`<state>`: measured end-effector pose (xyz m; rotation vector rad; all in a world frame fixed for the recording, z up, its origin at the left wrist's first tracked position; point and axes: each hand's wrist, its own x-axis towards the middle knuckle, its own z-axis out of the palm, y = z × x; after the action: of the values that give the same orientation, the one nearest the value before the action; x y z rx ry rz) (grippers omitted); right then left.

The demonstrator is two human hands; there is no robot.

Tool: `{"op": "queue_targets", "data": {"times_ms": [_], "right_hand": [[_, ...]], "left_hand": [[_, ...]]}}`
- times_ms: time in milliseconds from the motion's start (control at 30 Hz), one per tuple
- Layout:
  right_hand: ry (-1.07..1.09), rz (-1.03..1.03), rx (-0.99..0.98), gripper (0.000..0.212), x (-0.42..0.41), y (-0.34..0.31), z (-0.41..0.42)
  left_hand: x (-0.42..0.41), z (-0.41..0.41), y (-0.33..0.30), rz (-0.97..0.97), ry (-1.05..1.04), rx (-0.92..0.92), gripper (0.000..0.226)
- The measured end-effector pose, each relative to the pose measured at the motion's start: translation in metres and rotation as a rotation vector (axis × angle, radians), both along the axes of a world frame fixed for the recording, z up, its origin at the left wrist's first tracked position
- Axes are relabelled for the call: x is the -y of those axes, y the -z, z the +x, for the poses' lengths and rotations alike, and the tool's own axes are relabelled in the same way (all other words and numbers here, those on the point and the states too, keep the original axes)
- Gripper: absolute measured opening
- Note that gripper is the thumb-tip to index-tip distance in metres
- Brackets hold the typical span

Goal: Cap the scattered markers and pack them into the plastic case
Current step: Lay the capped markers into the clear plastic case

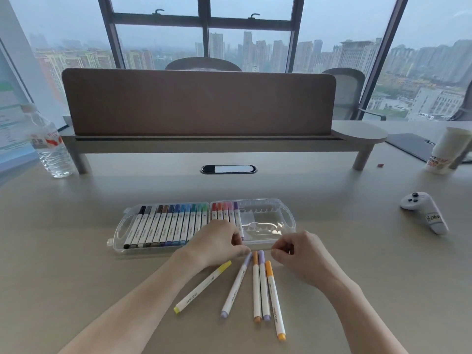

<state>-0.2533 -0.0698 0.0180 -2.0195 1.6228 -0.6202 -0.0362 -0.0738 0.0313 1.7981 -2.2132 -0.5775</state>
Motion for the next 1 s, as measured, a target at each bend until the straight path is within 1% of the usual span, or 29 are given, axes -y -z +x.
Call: {"op": "queue_targets", "data": {"times_ms": [100,200,300,367,533,667,800,933,1000], "right_hand": [[-0.025,0.033,-0.018,0.013,-0.009,-0.005,-0.001],[-0.061,0.053,-0.029,0.009,-0.018,-0.010,0.001],[-0.117,0.107,-0.048,0.016,-0.026,-0.009,0.006],[-0.139,0.136,-0.096,0.021,-0.030,-0.005,0.011],[-0.059,0.108,-0.210,0.038,-0.033,0.002,0.022],[-0.020,0.103,-0.298,0.041,-0.038,-0.004,0.030],[0.016,0.118,-0.394,0.036,-0.042,-0.009,0.040],[0.066,0.120,-0.415,0.033,-0.041,-0.010,0.045],[0.089,0.114,-0.389,0.039,-0.042,-0.011,0.045]], "left_hand": [[-0.003,-0.007,0.000,0.056,0.024,0.076,0.031],[-0.003,-0.012,0.002,0.101,0.026,0.116,0.032],[-0.001,-0.013,0.004,0.095,-0.002,0.126,0.035],[0.001,-0.014,0.003,0.076,-0.021,0.154,0.036],[0.001,-0.012,0.001,0.064,-0.078,0.234,0.038],[0.001,-0.007,-0.001,0.088,-0.111,0.225,0.037],[0.001,-0.002,-0.003,0.075,-0.093,0.220,0.036],[0.002,0.004,-0.002,0.040,-0.103,0.109,0.038],[0.002,0.005,-0.002,0.024,-0.113,0.038,0.043]]}}
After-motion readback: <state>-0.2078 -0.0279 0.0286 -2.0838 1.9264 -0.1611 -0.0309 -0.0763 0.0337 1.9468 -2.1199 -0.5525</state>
